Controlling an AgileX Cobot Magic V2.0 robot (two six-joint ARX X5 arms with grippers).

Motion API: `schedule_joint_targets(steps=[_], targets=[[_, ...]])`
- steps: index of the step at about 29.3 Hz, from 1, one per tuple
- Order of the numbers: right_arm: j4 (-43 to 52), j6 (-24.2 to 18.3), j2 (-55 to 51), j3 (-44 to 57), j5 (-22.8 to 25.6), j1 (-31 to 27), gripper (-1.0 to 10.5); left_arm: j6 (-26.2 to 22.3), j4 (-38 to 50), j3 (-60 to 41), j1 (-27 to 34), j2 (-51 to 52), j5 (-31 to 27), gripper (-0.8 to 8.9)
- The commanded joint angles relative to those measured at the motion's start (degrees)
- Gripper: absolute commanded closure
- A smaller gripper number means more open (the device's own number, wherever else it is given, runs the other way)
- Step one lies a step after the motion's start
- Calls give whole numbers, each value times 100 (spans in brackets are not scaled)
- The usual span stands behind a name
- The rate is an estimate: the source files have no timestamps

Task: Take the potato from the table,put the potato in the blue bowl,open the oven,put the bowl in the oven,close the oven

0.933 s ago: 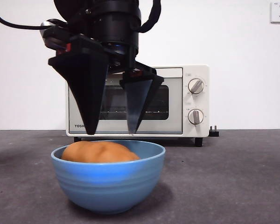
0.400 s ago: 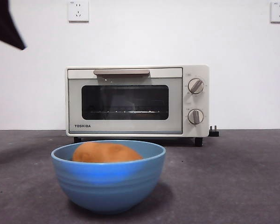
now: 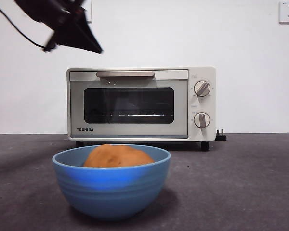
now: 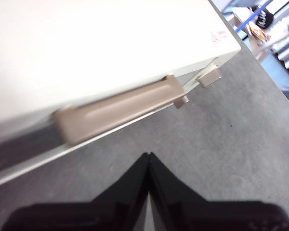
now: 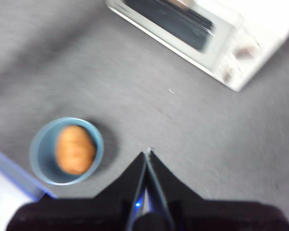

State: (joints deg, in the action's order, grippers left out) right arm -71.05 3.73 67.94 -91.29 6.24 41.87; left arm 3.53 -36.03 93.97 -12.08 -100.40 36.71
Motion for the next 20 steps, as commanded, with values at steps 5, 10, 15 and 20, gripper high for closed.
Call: schedule_joint_targets(steps=[5, 10, 15, 20], targets=[[905, 289, -809, 1764, -575, -601, 955, 476, 693, 376, -267, -551, -144, 819], [1567, 713, -1427, 2667, -1169, -999, 955, 647, 960, 387, -293, -697, -380, 819], [1711, 721, -1797, 3069, -2033, -1469, 955, 514, 848, 387, -291, -761, -372, 819], [1672, 723, -1845, 3084, -2131, -1731, 955, 348, 789, 387, -286, -761, -704, 819]])
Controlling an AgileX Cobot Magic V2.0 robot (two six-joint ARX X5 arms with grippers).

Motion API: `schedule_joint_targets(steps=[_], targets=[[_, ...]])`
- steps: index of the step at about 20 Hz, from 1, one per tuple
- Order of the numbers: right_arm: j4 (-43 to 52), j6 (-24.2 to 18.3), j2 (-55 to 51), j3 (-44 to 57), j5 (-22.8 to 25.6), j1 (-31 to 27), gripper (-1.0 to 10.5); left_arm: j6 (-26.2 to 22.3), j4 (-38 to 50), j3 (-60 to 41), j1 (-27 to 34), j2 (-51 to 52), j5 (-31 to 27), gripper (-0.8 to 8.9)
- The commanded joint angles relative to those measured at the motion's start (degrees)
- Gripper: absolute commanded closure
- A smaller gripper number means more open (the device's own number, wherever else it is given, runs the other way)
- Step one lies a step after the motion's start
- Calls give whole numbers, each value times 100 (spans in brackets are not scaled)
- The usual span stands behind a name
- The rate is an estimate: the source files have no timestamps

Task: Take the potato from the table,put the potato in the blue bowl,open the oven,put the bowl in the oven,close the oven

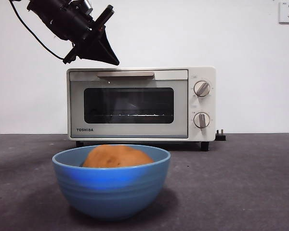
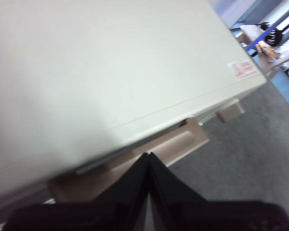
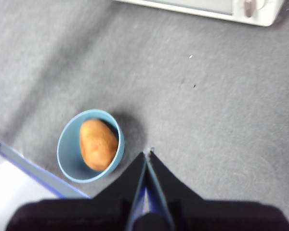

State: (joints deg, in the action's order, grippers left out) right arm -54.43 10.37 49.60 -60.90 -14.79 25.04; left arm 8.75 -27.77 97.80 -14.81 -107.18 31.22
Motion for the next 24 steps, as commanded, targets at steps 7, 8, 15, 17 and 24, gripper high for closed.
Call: schedule_joint_targets(steps=[7, 8, 15, 17, 24], targets=[[17, 157, -11, 46, -240, -74, 955, -385, -136, 4, -13, -116, -492, 819], [24, 168, -11, 46, -267, -74, 955, -382, -142, 4, -13, -127, -492, 819], [50, 297, -13, 46, -323, -74, 955, -437, -354, 4, -15, -278, -494, 819], [42, 304, -13, 46, -323, -74, 955, -479, -433, 4, -26, -315, -546, 819], [48, 343, -13, 46, -323, -74, 955, -901, -994, 4, -114, -310, -890, 819]])
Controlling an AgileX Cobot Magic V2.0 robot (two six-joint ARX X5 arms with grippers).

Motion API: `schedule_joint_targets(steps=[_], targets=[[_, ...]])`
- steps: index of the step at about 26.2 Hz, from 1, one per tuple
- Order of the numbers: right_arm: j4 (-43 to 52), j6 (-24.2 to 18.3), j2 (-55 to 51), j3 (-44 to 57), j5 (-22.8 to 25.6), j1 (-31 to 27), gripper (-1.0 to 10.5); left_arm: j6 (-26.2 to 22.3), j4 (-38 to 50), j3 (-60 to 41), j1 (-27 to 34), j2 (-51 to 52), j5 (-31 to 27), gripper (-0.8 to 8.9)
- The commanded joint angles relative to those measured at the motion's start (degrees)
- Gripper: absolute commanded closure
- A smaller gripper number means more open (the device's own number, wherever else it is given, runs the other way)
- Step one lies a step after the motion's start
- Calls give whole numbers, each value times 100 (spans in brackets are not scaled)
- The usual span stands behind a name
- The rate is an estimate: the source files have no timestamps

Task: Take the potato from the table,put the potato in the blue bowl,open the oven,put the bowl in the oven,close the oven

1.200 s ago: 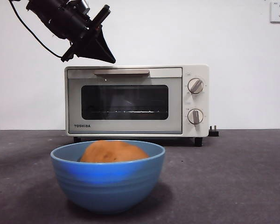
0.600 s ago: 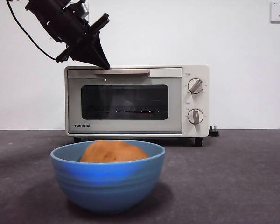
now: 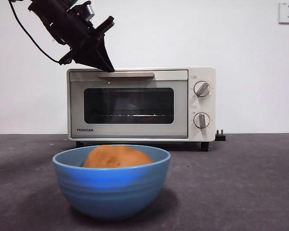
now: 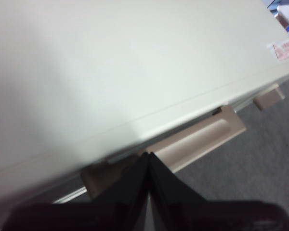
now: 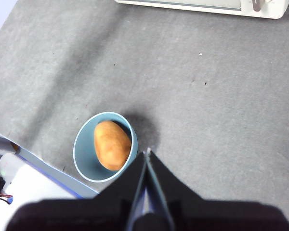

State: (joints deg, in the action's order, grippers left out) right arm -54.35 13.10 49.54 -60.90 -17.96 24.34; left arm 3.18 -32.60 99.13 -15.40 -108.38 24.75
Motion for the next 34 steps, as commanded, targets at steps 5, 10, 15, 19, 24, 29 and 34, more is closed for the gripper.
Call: schedule_joint_targets(steps=[5, 10, 15, 19, 24, 29, 34], targets=[[24, 90, -72, 46, -4, -4, 955, -739, -984, -131, -240, -188, -975, 819], [-26, 162, -293, 46, -2, -4, 955, -791, -1320, -133, -337, -177, -1176, 819], [-138, 245, -645, 46, 101, -4, 955, -782, -1362, -133, -363, -153, -1351, 819], [-330, 341, -953, 46, 372, -4, 955, -745, -1244, -293, -369, 26, -1436, 819], [-435, 348, -1187, 44, 514, -4, 955, -474, -452, -1237, -378, 660, -1434, 819], [-457, 391, -1281, 44, 487, -4, 955, -348, 181, -2181, -378, 1150, -1432, 819], [-525, 378, -1281, 44, 490, -4, 955, -188, 498, -2752, -492, 1307, -1434, 819]])
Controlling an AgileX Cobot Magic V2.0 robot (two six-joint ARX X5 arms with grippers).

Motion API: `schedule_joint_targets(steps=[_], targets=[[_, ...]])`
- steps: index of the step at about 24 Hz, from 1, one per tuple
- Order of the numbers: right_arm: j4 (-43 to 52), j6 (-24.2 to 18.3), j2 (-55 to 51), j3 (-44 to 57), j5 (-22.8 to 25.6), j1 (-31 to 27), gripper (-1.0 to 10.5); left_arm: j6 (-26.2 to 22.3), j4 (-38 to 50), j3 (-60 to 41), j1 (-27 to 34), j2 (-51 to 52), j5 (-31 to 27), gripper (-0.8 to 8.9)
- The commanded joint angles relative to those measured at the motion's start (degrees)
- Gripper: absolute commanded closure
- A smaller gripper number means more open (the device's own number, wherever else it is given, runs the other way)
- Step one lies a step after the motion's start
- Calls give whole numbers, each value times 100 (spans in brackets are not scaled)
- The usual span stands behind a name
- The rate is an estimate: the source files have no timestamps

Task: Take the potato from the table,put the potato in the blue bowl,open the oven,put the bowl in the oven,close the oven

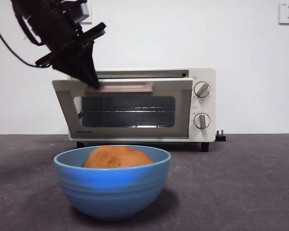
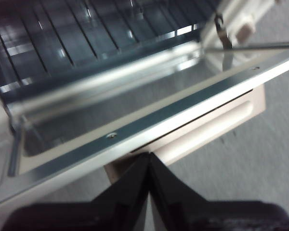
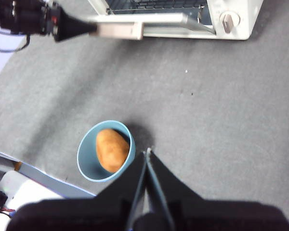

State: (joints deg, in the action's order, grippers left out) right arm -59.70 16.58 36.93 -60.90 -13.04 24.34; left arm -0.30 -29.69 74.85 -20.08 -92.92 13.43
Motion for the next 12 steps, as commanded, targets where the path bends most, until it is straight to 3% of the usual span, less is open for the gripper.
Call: schedule_joint_targets(steps=[1, 12], targets=[[0, 15, -20, 44, 0, -4, 955, 221, 280, -407, -57, -223, -302, 819], [-28, -31, -20, 44, 4, -4, 955, 481, 553, -780, -540, -188, -754, 819]])
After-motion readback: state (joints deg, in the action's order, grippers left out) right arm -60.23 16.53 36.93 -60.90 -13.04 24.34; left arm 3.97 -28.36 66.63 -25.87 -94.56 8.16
